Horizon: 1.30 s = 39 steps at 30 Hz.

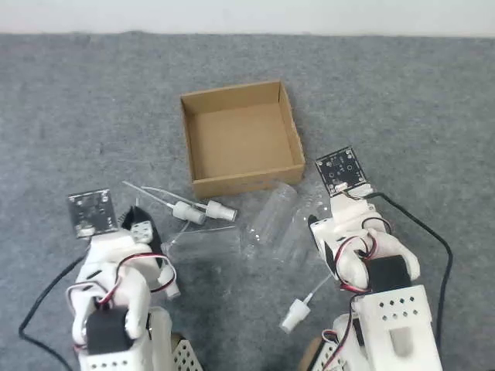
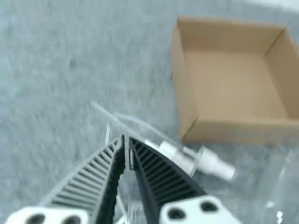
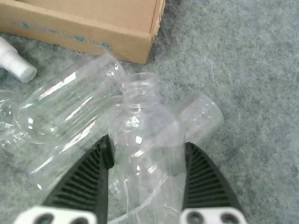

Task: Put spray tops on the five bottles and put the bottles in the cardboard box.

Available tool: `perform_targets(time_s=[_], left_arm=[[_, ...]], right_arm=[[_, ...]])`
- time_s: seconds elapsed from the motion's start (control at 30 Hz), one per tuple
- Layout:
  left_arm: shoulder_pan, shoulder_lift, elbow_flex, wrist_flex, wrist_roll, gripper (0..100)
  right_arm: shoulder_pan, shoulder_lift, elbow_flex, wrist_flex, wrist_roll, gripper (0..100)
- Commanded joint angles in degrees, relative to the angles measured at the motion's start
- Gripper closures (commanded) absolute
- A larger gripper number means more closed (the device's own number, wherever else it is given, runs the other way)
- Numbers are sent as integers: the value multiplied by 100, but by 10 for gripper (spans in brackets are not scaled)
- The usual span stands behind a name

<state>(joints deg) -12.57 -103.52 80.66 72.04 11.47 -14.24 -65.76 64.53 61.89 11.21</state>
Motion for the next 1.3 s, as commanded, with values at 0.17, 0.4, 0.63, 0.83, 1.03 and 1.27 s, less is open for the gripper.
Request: perform_targets(time_s=[0.17, 0.4, 0.63, 0.83, 1.03, 1.27], left_arm=[[-519, -105, -1358, -404, -1222, 988], [-897, -97, -1473, -396, -3332, 987], [-1002, -88, -1912, 88, -3833, 979], [-1424, 791, -2167, 123, -4062, 980], [-1433, 2716, -3002, 484, -4413, 978], [-1442, 3991, -3240, 563, -4422, 930]], right_arm=[[13, -136, 167, -426, -18, 961], [13, -136, 167, -444, -18, 961], [13, -136, 167, -444, -18, 961], [13, -136, 167, -444, -18, 961], [22, -136, 167, -418, -18, 961], [22, -136, 167, -409, -18, 961]])
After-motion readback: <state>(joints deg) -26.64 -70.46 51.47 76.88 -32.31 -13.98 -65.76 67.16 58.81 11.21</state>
